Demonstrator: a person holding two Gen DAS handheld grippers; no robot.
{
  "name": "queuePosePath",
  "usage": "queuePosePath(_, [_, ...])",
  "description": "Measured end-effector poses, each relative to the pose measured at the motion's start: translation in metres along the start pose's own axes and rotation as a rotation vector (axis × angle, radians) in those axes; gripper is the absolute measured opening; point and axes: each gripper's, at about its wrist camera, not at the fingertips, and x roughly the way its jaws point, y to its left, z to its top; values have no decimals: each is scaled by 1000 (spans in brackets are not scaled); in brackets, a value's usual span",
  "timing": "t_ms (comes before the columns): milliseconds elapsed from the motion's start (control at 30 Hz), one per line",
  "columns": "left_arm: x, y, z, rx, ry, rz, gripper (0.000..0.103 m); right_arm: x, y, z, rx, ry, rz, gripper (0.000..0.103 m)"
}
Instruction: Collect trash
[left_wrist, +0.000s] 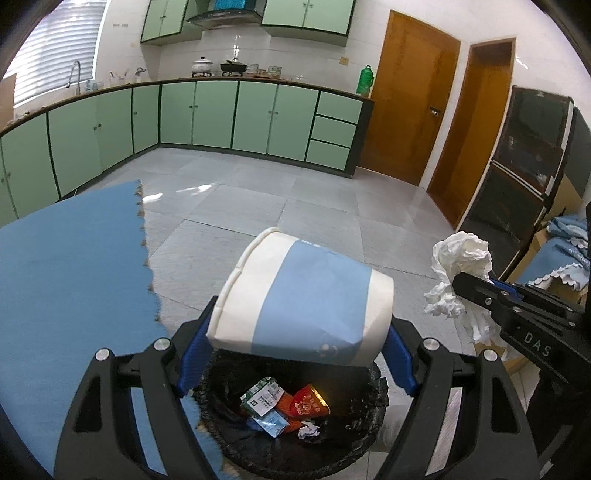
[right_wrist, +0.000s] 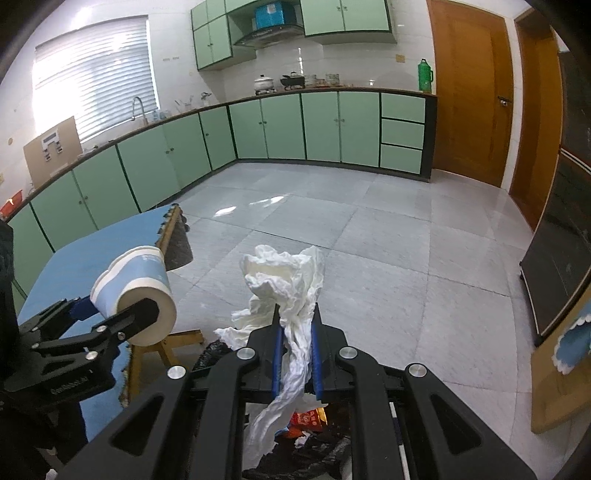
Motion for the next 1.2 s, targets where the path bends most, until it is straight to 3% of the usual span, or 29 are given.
queuePosePath(467, [53,0,-11,4,123,20,77,56,-21,-24,24,111,6,13])
queuePosePath(533, [60,0,-11,5,143,8,77,65,-21,-24,18,137,16,17])
queuePosePath(600, [65,0,-10,-3,157,-5,77,71,-21,-23,16,146,26,42])
queuePosePath(667, [66,2,-8,-14,163,-23,78,75,-22,-24,18,155,36,48])
queuePosePath(933, [62,11,1,-42,158,-62,79,81,-21,-25,14,174,27,54])
queuePosePath(1200, [32,23,14,-53,84,-14,80,62,-9,-13,2,130,10,84])
